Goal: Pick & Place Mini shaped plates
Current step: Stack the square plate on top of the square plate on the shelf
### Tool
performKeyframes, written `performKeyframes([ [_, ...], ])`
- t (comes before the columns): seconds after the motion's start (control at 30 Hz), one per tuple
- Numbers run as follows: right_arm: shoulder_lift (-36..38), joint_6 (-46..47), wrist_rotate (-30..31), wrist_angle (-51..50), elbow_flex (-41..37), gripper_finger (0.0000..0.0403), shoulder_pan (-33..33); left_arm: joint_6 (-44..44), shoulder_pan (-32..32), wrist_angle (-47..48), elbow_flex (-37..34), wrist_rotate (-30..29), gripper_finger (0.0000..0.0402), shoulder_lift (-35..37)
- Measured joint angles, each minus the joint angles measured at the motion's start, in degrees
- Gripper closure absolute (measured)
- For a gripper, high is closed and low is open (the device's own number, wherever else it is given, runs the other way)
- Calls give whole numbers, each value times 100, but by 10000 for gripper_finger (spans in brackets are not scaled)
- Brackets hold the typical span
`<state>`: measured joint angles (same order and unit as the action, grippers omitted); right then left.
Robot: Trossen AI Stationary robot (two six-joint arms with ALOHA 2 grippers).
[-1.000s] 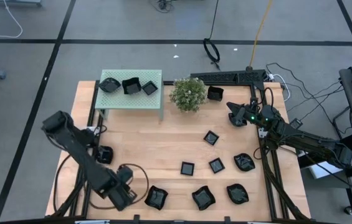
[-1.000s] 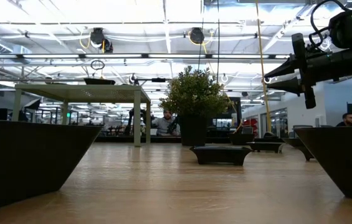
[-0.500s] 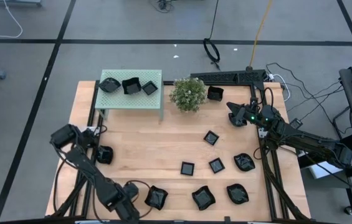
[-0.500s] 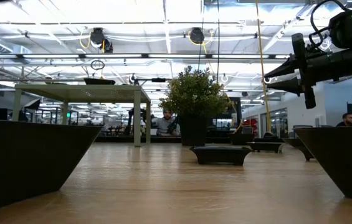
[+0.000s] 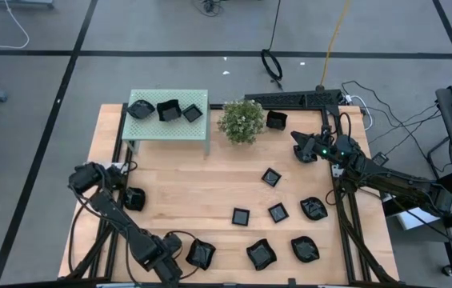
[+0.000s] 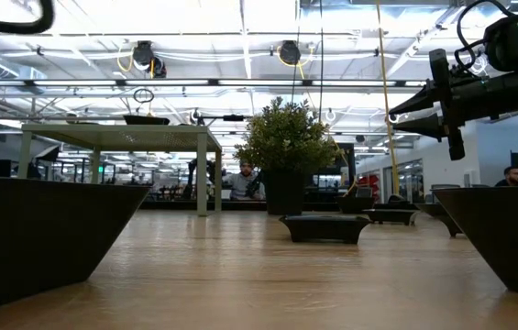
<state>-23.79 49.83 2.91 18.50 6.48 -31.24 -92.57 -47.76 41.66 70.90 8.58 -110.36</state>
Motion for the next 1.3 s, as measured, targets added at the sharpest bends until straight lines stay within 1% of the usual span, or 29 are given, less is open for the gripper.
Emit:
performKeyframes([
  [0.07, -1, 0, 0, 0, 0, 280, 0, 148, 62, 19, -9, -2, 375, 89],
  [0.13, 0, 1, 0, 0, 0, 280, 0, 237, 130, 69, -7, 4, 392, 237],
  [0.2, 0, 0, 1, 0, 0, 280, 0, 440, 200, 108, -7, -94, 392, 384],
  [0.3, 0, 2, -1, 0, 0, 280, 0, 871, 335, 120, -7, -418, 392, 691],
  [0.4, 0, 0, 0, 0, 0, 280, 0, 1373, 513, 233, -7, -925, 397, 1075],
  [0.5, -1, 1, -1, 0, 0, 280, 1, 1814, 719, 397, -7, -1523, 394, 1503],
  [0.6, -2, 0, 1, 0, 0, 280, 0, 2319, 929, 613, -7, -2220, 397, 1921],
  [0.73, -1, 1, 0, 0, 0, 280, 1, 3090, 1250, 612, -7, -3176, 394, 2415],
  [0.87, -2, 2, 1, 0, 0, 280, 0, 3863, 1645, 600, -7, -3778, 388, 2704],
  [1.03, 0, 0, -1, 0, 0, 280, 2, 4751, 2310, 347, -7, -3867, 397, 2808],
  [1.2, -2, 0, 0, 0, 0, 280, 1, 5776, 3040, -32, 46, -3847, 386, 2801],
  [1.3, 0, 2, -1, 0, 0, 280, 0, 6278, 3519, -148, 218, -3765, 388, 2801],
])
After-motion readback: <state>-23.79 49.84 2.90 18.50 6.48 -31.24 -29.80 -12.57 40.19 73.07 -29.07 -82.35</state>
